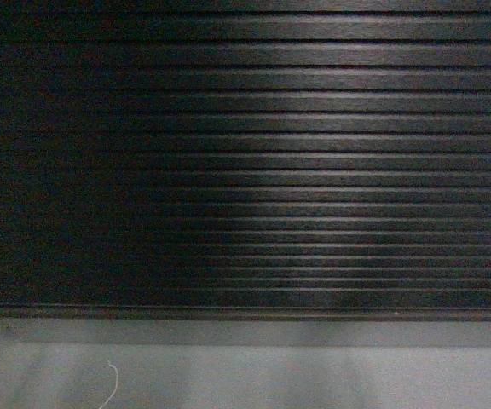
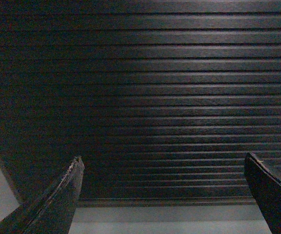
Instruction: Place dark red mango on scale at checkout
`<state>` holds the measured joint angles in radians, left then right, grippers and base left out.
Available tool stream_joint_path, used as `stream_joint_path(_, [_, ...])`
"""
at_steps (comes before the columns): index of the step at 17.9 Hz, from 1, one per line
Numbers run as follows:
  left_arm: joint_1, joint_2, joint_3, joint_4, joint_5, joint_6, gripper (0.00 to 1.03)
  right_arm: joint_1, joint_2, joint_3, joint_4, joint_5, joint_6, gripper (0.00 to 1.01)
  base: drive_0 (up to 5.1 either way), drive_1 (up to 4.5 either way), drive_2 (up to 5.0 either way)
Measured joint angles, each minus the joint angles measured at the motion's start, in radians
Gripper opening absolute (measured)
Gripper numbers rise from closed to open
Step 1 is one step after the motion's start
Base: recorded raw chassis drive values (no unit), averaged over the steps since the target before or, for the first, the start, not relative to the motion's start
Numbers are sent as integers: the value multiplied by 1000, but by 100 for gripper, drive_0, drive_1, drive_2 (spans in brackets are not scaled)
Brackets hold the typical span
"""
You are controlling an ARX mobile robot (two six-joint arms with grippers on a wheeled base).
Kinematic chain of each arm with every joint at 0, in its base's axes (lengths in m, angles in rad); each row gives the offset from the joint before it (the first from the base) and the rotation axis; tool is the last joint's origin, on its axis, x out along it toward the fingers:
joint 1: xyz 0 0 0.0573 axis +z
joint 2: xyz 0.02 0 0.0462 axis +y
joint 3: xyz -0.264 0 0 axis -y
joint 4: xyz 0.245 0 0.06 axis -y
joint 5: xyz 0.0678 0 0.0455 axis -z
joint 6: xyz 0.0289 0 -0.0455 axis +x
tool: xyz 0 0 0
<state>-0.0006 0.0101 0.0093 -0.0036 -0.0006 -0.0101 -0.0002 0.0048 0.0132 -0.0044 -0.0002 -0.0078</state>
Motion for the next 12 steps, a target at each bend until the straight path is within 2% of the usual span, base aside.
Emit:
stream_joint_path(4, [0,0,0,3,2,0,98,0,0,0,0,0,0,98,3,418,-412])
stream_joint_path(12, [0,0,0,0,0,0,98,0,0,0,0,0,0,98,0,0,0])
